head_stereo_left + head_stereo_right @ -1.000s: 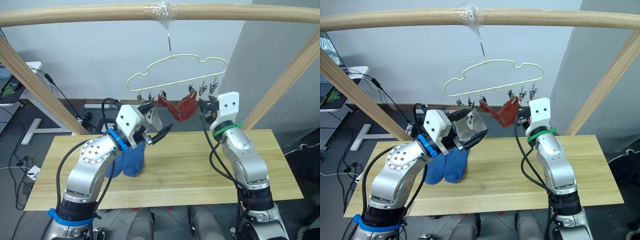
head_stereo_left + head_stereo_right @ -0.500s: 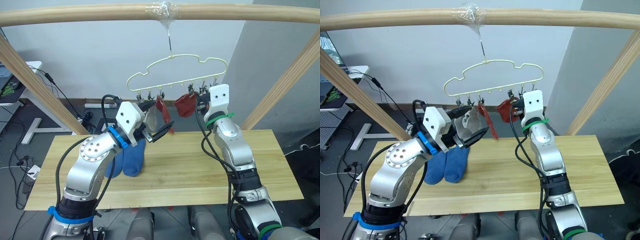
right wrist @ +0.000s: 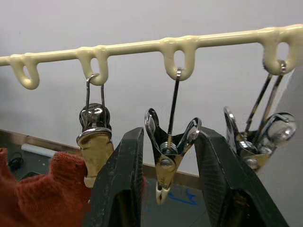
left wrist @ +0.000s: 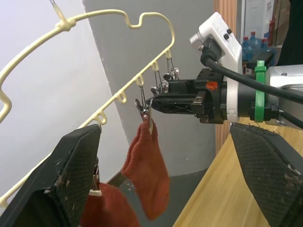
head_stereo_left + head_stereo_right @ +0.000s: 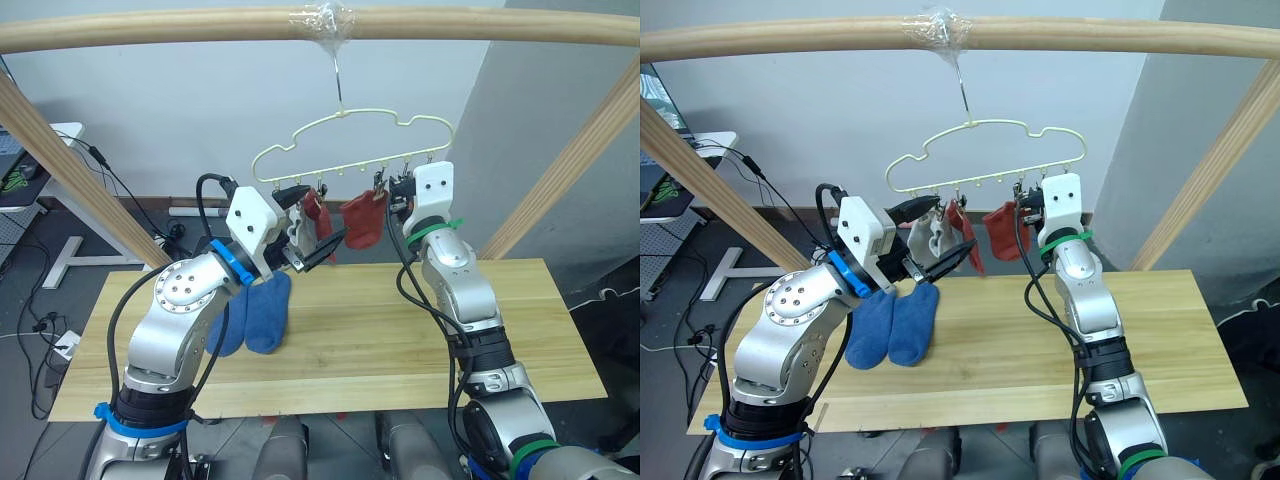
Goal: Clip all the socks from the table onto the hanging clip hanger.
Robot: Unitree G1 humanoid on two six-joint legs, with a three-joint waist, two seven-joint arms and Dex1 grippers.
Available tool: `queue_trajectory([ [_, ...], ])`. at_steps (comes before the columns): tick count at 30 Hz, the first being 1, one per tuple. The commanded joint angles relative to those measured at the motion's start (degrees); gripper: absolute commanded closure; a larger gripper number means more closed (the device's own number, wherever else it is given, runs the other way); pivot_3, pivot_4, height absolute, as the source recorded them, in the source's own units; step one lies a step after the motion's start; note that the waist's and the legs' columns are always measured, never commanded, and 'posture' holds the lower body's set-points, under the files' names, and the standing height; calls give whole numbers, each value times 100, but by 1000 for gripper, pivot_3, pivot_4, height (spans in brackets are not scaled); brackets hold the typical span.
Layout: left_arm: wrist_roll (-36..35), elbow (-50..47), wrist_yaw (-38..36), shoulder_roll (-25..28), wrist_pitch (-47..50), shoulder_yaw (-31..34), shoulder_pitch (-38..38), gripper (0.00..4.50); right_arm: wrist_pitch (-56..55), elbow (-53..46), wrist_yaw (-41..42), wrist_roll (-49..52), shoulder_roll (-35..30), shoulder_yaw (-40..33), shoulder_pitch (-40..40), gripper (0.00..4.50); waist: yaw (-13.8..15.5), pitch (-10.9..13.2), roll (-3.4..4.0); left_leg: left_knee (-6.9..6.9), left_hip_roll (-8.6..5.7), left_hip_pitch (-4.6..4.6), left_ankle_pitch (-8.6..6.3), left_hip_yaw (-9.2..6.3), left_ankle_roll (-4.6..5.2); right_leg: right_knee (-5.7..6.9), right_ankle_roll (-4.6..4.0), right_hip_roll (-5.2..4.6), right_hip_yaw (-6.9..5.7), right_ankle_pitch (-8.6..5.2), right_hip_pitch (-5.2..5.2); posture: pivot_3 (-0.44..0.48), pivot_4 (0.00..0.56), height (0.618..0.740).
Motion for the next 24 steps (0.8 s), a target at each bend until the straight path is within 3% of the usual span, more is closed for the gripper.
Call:
queue_trajectory([
  [1, -145, -238, 90, -34, 22, 108, -180, 0, -53, -229, -39, -22, 50, -35, -221, 2857, 0, 0, 0, 0, 0, 0, 0, 0, 0, 0, 0, 0, 0, 0, 0, 131, 223, 740],
  [24, -274, -347, 329, -90, 170, 101, -269, 0, -96, 30, -24, -6, 173, -49, -405, 2857, -1, 0, 0, 1, 0, 1, 0, 0, 0, 2, -1, 1, 0, 1, 0, 138, 230, 740],
])
